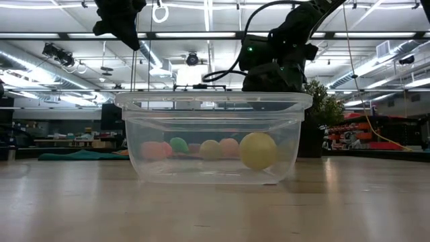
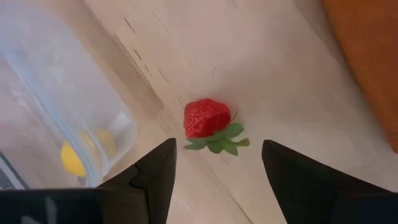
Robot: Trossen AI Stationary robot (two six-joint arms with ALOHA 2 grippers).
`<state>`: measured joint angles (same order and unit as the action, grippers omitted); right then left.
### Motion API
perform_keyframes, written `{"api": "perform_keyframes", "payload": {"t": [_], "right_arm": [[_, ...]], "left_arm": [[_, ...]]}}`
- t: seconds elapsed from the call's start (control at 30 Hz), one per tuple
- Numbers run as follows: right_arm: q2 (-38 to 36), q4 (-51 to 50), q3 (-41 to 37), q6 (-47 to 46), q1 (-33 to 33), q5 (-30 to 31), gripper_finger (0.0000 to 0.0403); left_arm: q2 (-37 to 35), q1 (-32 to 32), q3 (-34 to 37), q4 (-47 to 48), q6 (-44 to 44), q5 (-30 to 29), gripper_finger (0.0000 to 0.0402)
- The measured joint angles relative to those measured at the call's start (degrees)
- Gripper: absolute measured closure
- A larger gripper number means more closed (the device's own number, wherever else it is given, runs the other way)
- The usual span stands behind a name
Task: Pick and placing Produce into tupperware
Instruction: Put the red strawberry into the transparent container
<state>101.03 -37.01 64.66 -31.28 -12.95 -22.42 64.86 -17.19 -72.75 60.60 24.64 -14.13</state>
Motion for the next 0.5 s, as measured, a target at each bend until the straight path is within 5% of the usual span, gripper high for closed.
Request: {"api": "perform_keyframes", "payload": {"t": [0.33,0.5], "right_arm": [[0.0,1.93,0.0,1.15,0.26,2.09,0.0177],[0.0,1.63,0.41,10.44,1.9,0.47,0.0175]], "left_arm": [[0.0,0.0,0.0,0.02,0.22,0.0,0.0364],[-0.01,0.0,0.0,0.02,0.18,0.0,0.0365]]}}
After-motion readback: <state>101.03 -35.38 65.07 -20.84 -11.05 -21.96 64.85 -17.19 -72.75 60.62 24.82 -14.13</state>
